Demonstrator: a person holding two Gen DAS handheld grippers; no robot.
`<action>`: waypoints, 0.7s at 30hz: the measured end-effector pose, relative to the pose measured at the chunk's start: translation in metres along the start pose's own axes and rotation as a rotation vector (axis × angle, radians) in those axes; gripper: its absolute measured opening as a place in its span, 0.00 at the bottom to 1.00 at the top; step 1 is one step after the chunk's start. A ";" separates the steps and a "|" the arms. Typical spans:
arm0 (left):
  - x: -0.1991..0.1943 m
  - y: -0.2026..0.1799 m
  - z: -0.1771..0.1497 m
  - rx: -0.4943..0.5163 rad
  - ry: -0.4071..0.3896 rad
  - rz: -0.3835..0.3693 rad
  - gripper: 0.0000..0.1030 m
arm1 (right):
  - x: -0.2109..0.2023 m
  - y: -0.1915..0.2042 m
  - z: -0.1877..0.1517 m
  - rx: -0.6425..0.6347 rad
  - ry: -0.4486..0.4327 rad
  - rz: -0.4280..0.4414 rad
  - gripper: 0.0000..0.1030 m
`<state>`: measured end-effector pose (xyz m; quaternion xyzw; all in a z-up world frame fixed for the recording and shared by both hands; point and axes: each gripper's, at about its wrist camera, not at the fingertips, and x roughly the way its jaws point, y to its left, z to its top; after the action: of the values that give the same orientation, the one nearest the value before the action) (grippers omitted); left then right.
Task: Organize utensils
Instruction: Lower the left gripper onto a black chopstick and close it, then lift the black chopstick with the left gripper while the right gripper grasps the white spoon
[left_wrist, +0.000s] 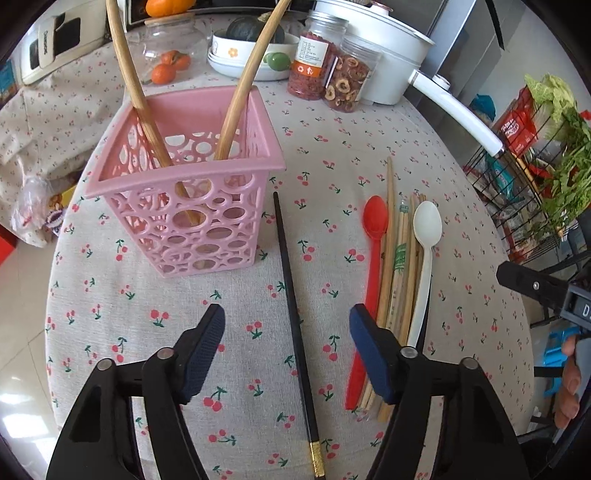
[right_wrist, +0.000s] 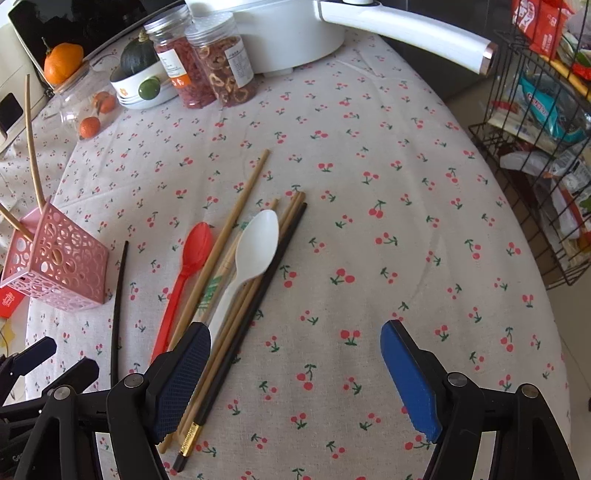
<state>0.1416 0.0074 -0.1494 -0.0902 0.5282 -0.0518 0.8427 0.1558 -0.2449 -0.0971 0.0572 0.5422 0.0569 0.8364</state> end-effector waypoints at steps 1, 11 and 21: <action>0.005 0.000 0.002 -0.009 0.002 -0.002 0.51 | 0.001 -0.002 0.000 0.002 0.006 0.001 0.78; 0.031 -0.007 0.012 -0.011 -0.005 0.035 0.13 | 0.009 -0.004 0.003 -0.015 0.035 -0.006 0.78; 0.019 -0.013 0.009 0.045 0.009 -0.019 0.05 | 0.019 -0.008 0.012 0.001 0.051 -0.020 0.78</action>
<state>0.1580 -0.0078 -0.1594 -0.0758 0.5298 -0.0720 0.8417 0.1746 -0.2507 -0.1107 0.0506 0.5639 0.0498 0.8228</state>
